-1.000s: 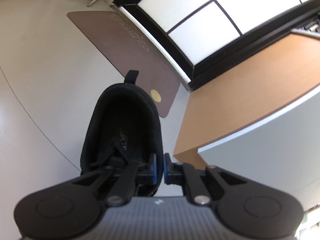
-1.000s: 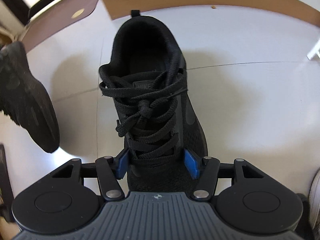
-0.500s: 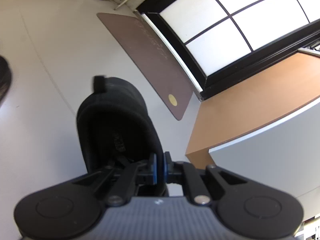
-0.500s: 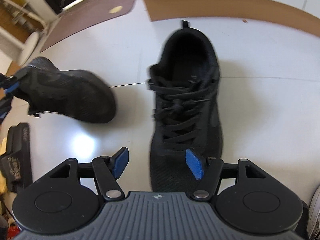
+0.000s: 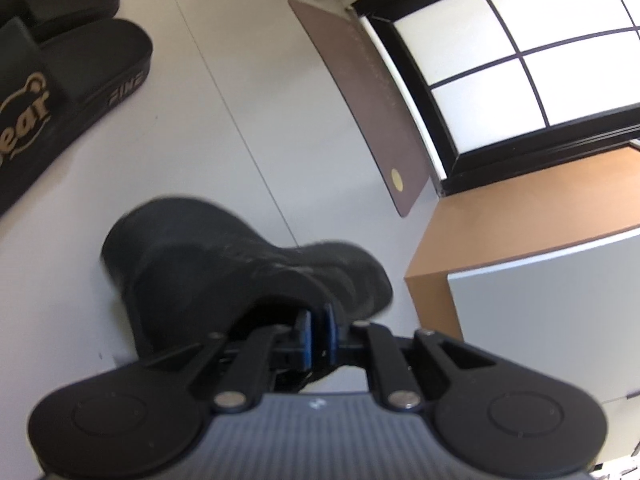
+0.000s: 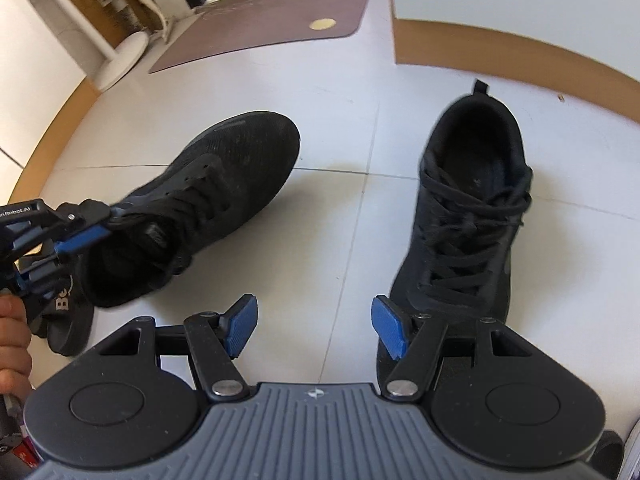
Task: Organize scattered shoes
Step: 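Lower the sneaker beside the first one and open the left gripper, then move the right gripper down onto the black sneaker's collar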
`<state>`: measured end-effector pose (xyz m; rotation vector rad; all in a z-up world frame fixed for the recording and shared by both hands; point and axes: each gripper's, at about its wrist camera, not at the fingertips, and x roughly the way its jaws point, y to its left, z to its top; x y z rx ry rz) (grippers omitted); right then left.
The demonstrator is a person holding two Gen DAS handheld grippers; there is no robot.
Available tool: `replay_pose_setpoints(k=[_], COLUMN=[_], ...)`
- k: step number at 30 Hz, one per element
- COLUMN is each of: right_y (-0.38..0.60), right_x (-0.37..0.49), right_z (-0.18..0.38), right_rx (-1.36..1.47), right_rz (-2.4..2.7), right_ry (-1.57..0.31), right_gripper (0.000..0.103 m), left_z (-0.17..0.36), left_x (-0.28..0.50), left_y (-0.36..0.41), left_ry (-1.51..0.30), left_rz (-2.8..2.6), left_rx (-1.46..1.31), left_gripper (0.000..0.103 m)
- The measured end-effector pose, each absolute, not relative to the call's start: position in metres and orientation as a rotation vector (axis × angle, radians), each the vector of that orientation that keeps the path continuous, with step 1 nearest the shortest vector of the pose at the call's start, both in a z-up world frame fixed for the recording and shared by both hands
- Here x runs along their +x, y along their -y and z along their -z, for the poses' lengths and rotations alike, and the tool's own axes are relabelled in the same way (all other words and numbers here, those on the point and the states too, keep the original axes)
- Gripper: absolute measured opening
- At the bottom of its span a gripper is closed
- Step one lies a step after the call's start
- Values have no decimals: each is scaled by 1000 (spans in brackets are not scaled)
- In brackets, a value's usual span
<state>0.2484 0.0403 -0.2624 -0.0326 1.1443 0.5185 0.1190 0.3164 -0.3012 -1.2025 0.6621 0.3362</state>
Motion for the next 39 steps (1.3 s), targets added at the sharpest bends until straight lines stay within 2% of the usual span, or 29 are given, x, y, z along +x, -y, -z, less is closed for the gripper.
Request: replay_pose_setpoints(k=[6,7,13,20,24,30,32,34,39], right_y=[-51,-52,-65,-97,-121,-157,-168,-178,-199], right_x=[254,254,259,265,268,273,274,275,271], right_z=[265,265,270,268,266,263,262,264,270], right_rx=[-52,-55,-80,-159,-254,-400,-459,-530,-752], right_rz=[-545,-547,-589,-669,-746,-865,-917,-986,-1184], right_ry=[-1132,-1131,-1138,-1112,-1081,-1021,-987,-943,-742], right_gripper=[68,68,68,68,68,68,68,68,69], left_z=[308,308,290,300,301,299,298,297,299], left_x=[114,117,121,109,100,93,93,94,99], left_y=[-310,-310,-305,-316,-317,-312,-310,-309,-308], left_ry=[-674,-670,-625,-627,-634,-654,-656,-657,-667], left_rz=[-336,-332,-310,-365,-405,-413,-406,-404,-415], left_rx=[-1190,-1189,-1092,-1128,-1123,-1101,-1097,-1088,-1082], left_gripper=[8,0,0,0,13,44,48,61,66])
